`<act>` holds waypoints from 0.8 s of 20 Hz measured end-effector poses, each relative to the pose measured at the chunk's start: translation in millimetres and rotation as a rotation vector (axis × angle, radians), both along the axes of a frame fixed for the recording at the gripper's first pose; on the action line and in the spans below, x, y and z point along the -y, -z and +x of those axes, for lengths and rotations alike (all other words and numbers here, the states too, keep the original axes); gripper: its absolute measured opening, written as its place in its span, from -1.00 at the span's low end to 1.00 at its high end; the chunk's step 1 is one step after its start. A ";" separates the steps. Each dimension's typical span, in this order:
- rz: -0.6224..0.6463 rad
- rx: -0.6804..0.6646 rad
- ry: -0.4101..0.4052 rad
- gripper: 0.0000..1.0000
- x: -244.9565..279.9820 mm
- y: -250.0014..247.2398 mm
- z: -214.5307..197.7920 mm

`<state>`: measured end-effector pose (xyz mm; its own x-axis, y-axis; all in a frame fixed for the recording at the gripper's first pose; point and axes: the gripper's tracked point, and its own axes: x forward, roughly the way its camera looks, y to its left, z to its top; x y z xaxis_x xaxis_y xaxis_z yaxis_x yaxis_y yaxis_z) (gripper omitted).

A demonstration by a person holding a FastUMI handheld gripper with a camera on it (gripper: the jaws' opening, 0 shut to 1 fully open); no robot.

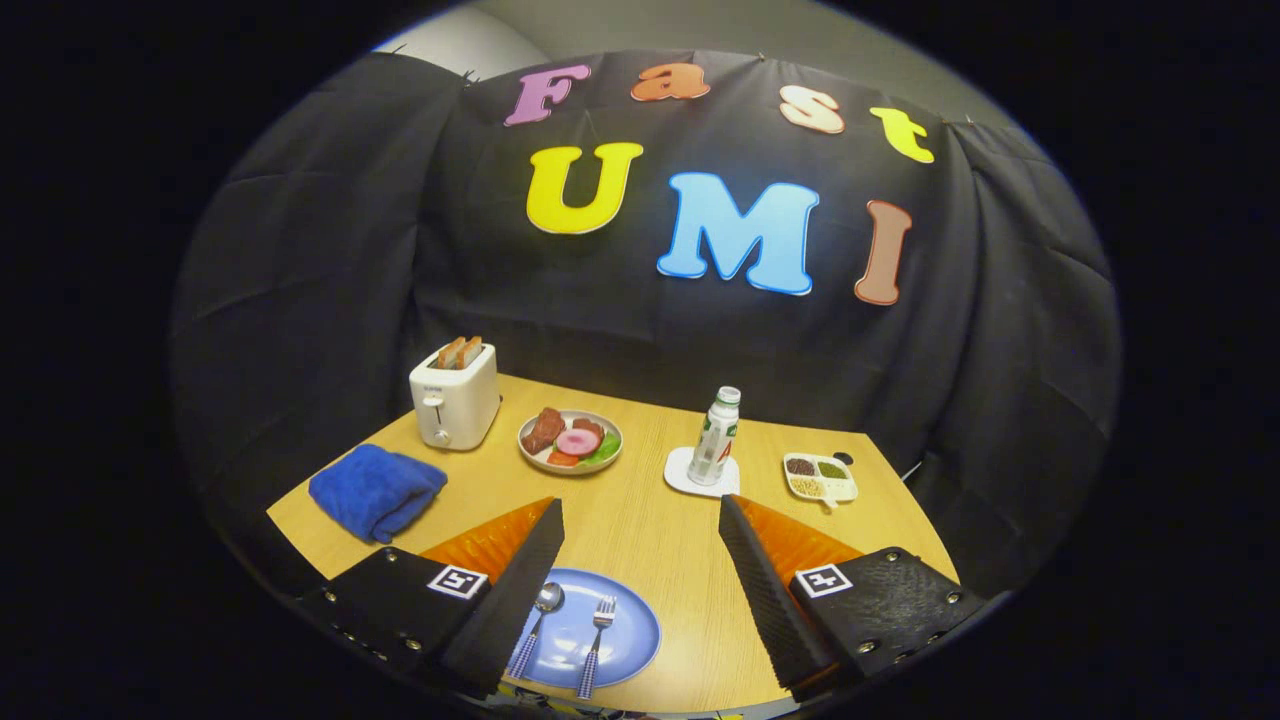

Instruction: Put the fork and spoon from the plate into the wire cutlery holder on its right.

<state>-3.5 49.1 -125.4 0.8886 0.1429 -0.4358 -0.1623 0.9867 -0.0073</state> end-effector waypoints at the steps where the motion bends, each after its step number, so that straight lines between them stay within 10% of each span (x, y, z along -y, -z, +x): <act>1: -0.010 -0.030 -0.011 0.93 -2.3 7.4 -1.4; 16: -0.070 -0.535 -0.135 0.92 -28.3 149.0 -52.6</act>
